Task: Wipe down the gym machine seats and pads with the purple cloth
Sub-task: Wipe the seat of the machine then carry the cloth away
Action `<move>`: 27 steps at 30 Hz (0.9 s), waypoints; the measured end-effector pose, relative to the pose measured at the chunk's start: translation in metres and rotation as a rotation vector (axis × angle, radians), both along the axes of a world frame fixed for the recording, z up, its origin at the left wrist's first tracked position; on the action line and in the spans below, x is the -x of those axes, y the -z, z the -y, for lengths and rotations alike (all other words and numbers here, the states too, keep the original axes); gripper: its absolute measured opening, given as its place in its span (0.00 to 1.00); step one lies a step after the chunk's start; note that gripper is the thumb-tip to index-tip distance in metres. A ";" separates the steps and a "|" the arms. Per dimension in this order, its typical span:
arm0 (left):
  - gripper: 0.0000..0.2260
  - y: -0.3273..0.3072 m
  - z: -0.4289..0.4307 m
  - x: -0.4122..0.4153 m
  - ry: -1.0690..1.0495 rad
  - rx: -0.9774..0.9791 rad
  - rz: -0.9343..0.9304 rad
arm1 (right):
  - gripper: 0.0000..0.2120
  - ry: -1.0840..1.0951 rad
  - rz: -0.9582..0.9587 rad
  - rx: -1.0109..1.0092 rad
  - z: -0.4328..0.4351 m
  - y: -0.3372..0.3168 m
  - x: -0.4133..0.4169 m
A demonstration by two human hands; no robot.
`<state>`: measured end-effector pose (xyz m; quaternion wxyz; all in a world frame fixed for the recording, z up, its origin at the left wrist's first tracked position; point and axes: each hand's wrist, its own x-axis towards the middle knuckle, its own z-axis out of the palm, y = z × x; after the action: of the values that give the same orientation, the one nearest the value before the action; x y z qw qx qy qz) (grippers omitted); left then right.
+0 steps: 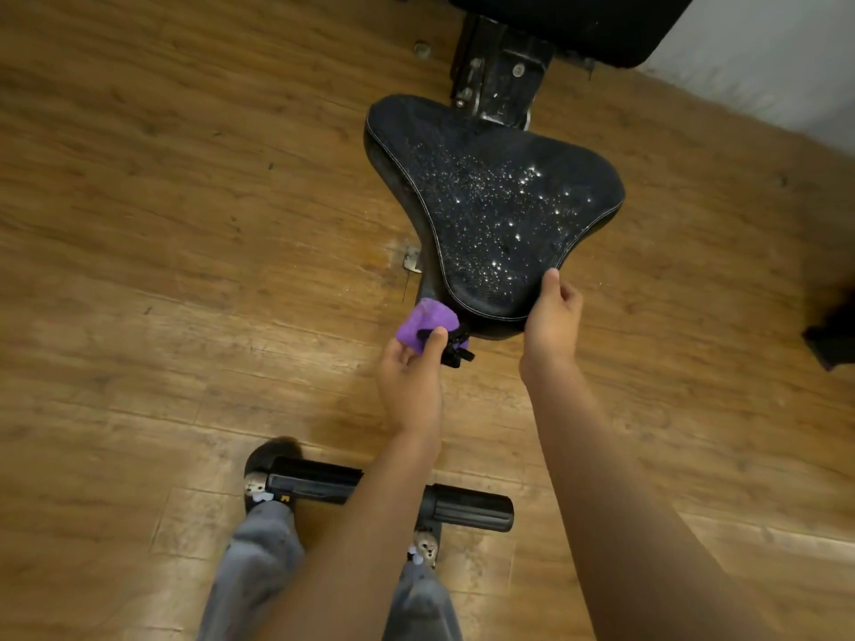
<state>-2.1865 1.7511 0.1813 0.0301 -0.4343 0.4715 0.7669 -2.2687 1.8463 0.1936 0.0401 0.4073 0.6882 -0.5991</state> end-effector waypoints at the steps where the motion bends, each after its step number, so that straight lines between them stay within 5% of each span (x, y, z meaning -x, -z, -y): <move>1: 0.07 0.000 -0.002 -0.002 0.033 0.005 -0.002 | 0.21 0.018 0.037 0.057 0.002 0.002 0.008; 5: 0.05 -0.002 -0.016 -0.006 0.185 0.068 -0.037 | 0.22 0.094 0.091 0.000 0.011 0.011 0.022; 13: 0.05 0.012 0.020 0.037 -0.054 0.028 0.002 | 0.21 0.162 0.196 -0.150 0.014 0.013 0.036; 21: 0.05 0.008 0.029 0.053 0.110 0.129 -0.040 | 0.25 -0.077 0.147 -0.679 0.024 0.014 0.033; 27: 0.04 0.007 0.025 0.066 0.080 0.181 0.006 | 0.28 -0.119 0.144 -0.687 0.023 0.015 0.034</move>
<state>-2.2527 1.7262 0.1743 0.0227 -0.4182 0.5559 0.7180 -2.3024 1.8235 0.1789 -0.0161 0.3972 0.8675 -0.2992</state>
